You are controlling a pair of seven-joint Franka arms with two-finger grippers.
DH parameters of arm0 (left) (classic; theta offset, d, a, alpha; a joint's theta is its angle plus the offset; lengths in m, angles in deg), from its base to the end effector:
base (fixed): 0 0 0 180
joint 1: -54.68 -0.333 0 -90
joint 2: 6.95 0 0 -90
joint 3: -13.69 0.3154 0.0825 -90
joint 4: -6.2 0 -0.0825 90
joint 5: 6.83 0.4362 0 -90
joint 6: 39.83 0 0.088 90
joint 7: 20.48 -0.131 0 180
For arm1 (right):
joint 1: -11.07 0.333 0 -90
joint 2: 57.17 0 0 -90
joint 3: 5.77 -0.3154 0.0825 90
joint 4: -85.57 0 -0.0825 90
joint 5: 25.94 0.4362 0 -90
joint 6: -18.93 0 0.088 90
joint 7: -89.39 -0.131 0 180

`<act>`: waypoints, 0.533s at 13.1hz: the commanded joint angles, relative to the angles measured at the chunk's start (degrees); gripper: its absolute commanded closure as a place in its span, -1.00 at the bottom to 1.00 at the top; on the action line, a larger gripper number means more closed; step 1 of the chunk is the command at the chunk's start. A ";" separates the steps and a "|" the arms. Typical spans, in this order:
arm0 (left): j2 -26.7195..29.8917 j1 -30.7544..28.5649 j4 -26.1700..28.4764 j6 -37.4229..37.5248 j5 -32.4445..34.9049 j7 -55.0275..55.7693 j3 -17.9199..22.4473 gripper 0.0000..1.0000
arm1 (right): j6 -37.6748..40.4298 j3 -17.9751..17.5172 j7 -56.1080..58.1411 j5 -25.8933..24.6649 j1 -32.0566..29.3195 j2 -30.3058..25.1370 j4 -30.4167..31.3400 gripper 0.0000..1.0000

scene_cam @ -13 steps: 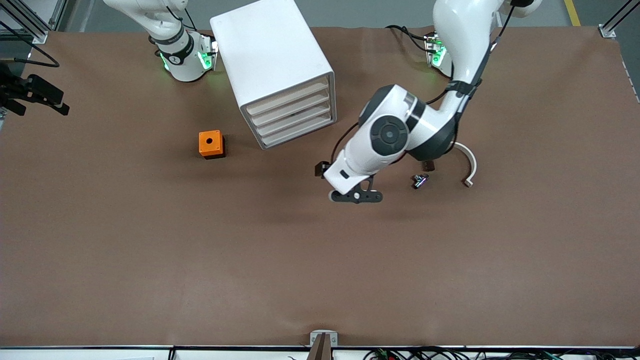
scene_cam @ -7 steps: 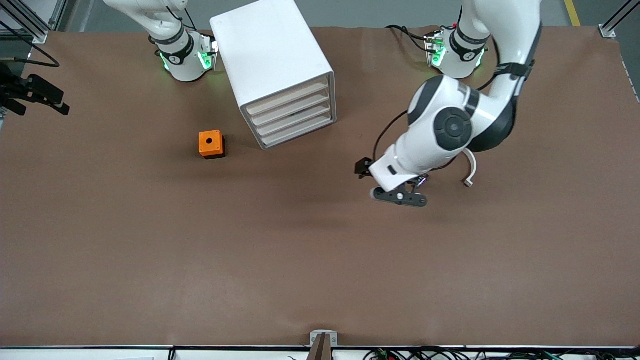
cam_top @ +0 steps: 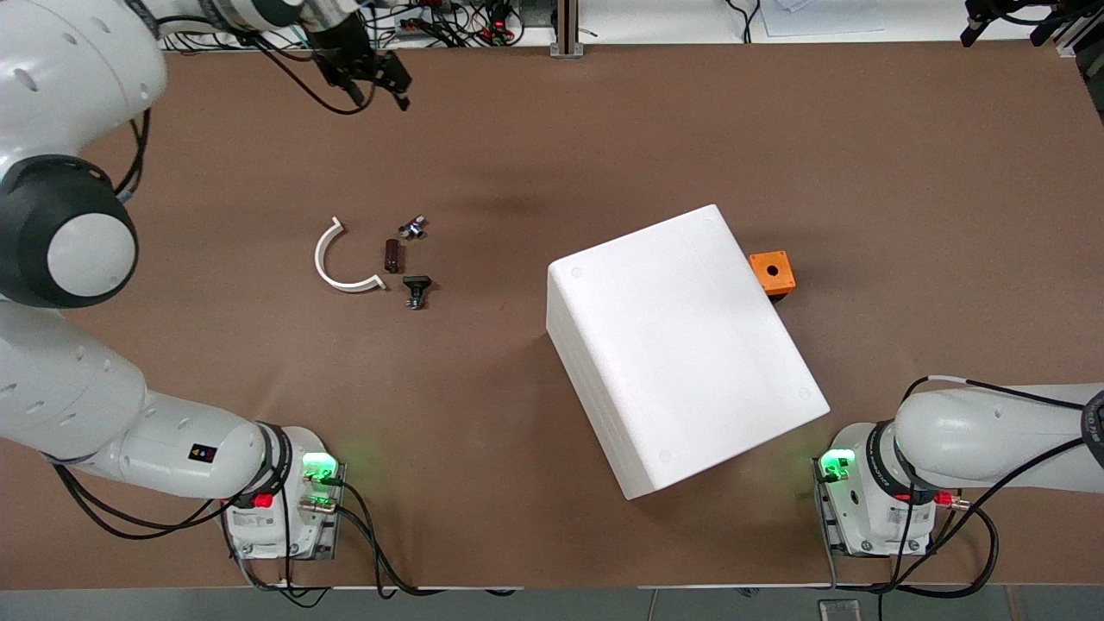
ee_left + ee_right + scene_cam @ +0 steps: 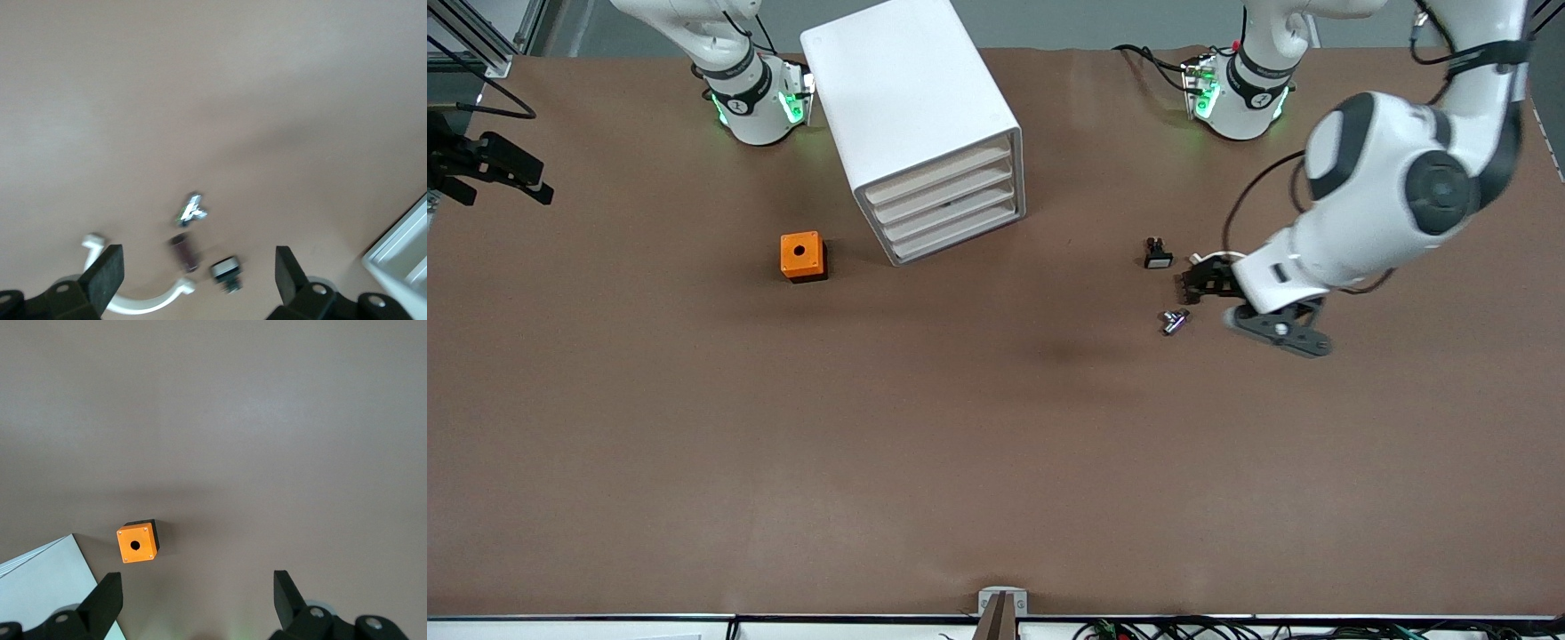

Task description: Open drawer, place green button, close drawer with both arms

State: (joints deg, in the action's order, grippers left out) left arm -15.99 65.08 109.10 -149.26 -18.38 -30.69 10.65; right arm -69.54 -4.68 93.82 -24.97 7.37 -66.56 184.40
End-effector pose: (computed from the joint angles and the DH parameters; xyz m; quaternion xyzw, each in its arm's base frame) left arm 0.6274 -0.1682 0.4124 0.9805 -0.1687 -0.0246 0.0976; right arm 0.5493 -0.0445 0.6119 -0.9999 0.0028 0.0076 0.0107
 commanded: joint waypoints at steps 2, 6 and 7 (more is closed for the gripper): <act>5.34 -5.48 1.52 2.11 0.83 -3.32 -0.57 -1.00 | -0.20 -0.20 -0.74 0.53 0.89 -0.80 0.49 -1.00; 11.14 -12.15 1.51 4.74 1.96 -3.15 -0.48 -1.00 | -0.29 -0.12 -0.65 0.53 0.80 -0.71 0.57 -1.00; 11.94 -13.21 1.51 5.45 2.32 -2.36 -0.39 -1.00 | -0.21 -0.12 -0.65 0.53 0.89 -0.71 0.57 -1.00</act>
State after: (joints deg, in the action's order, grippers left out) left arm -7.12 54.16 109.18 -145.18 -17.58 -33.68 10.75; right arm -69.61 -4.88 93.82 -24.96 8.09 -66.56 184.39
